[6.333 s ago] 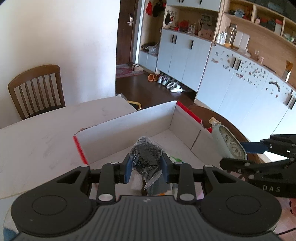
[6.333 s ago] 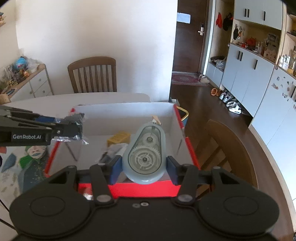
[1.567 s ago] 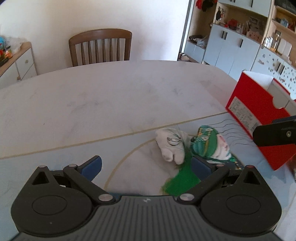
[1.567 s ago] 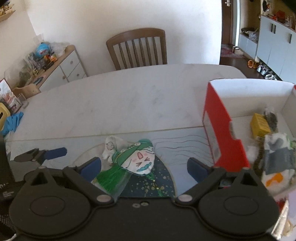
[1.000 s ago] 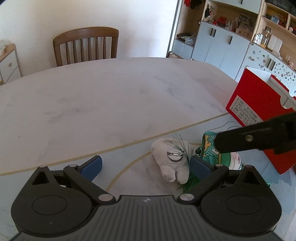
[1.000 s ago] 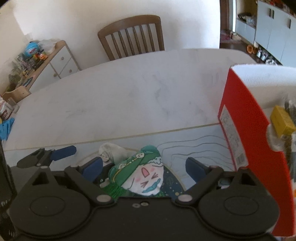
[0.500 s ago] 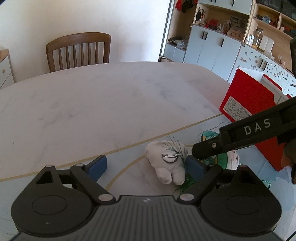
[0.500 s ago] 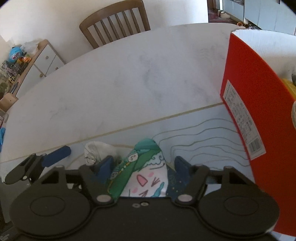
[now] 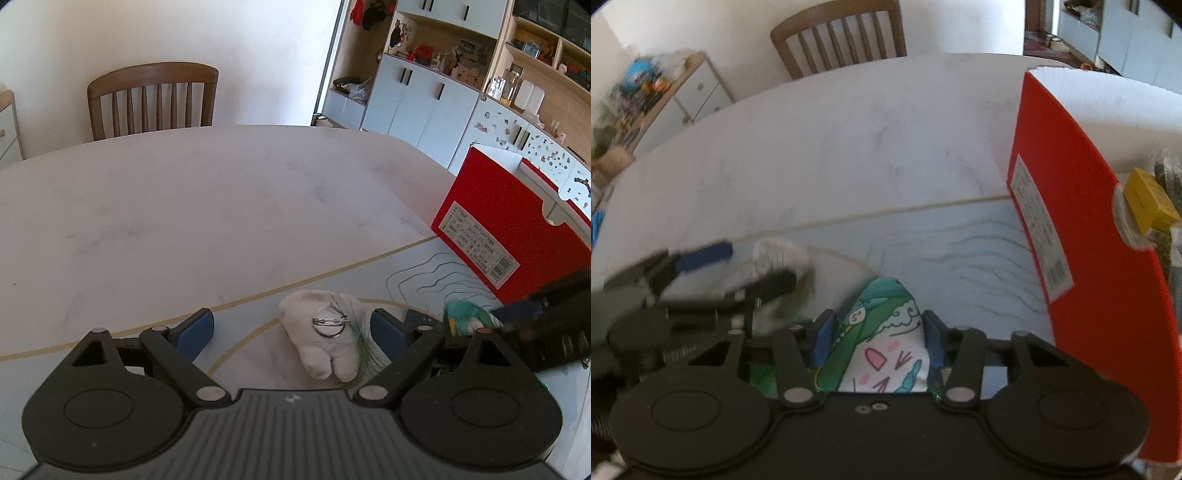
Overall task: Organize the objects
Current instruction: 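Grasp the white tooth plush with the left gripper while the right grasps the teal face pouch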
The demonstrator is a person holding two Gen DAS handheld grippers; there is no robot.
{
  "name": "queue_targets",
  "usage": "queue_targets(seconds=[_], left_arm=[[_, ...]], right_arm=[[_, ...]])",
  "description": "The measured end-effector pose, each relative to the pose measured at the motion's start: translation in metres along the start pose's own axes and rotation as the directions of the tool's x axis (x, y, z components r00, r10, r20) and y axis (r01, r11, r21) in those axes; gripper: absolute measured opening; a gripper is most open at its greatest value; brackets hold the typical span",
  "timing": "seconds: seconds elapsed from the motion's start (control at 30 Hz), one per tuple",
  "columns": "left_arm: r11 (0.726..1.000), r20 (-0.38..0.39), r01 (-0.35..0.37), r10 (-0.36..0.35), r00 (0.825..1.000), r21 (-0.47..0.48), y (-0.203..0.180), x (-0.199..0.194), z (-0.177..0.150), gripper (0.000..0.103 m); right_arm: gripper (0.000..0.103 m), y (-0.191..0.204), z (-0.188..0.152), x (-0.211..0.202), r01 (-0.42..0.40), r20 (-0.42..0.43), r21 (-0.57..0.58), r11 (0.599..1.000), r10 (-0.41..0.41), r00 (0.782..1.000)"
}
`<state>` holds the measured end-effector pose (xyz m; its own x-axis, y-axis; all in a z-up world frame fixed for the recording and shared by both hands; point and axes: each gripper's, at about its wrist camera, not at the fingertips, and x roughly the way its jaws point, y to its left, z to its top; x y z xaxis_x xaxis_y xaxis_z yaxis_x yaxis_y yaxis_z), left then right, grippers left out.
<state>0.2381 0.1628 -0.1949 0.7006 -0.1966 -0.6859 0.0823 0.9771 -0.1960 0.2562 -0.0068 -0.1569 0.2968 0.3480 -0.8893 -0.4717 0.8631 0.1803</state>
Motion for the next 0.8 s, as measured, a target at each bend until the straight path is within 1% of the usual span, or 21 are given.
queue_targets(seconds=[0.17, 0.3, 0.37, 0.4, 0.43, 0.47, 0.5, 0.57, 0.7, 0.8], left_arm=[[1.0, -0.009, -0.003, 0.003, 1.0, 0.014, -0.008, 0.004, 0.002, 0.092], [0.999, -0.016, -0.034, 0.035, 0.999, 0.04, -0.018, 0.007, 0.001, 0.091], [0.998, -0.017, -0.04, 0.041, 0.999, 0.054, -0.022, 0.007, 0.001, 0.083], [0.997, -0.017, -0.047, 0.048, 0.999, 0.06, -0.025, 0.007, 0.001, 0.081], [0.996, -0.02, -0.06, 0.061, 0.998, 0.068, -0.027, 0.008, 0.002, 0.077], [0.995, -0.022, -0.066, 0.067, 0.997, 0.072, -0.028, 0.009, 0.003, 0.069], [0.995, -0.022, -0.069, 0.071, 0.997, 0.075, -0.03, 0.009, 0.003, 0.065], [0.994, -0.028, -0.081, 0.084, 0.996, 0.079, -0.032, 0.009, 0.005, 0.053], [0.991, -0.041, -0.101, 0.105, 0.994, 0.089, -0.037, 0.008, 0.005, 0.051], [0.991, -0.054, -0.099, 0.104, 0.993, 0.09, -0.041, 0.002, 0.006, 0.05]], right_arm=[[0.049, 0.003, -0.02, -0.01, 0.013, -0.016, -0.086, 0.996, -0.014, 1.0], [0.048, 0.008, -0.032, -0.018, 0.032, 0.0, -0.139, 0.99, -0.032, 0.999], [0.048, 0.009, -0.035, -0.022, 0.029, 0.005, -0.14, 0.99, -0.028, 1.0], [0.048, 0.009, -0.036, -0.024, 0.029, 0.008, -0.14, 0.99, -0.028, 1.0], [0.048, 0.009, -0.037, -0.026, 0.029, 0.011, -0.14, 0.99, -0.027, 1.0], [0.048, 0.008, -0.038, -0.028, 0.029, 0.014, -0.14, 0.99, -0.027, 1.0], [0.048, 0.008, -0.039, -0.03, 0.029, 0.017, -0.139, 0.99, -0.027, 1.0], [0.048, 0.006, -0.042, -0.035, 0.027, 0.021, -0.139, 0.99, -0.024, 0.999], [0.048, 0.001, -0.047, -0.044, 0.035, 0.04, -0.131, 0.991, -0.03, 0.999], [0.047, -0.001, -0.047, -0.051, 0.031, 0.059, -0.132, 0.991, -0.023, 0.998]])
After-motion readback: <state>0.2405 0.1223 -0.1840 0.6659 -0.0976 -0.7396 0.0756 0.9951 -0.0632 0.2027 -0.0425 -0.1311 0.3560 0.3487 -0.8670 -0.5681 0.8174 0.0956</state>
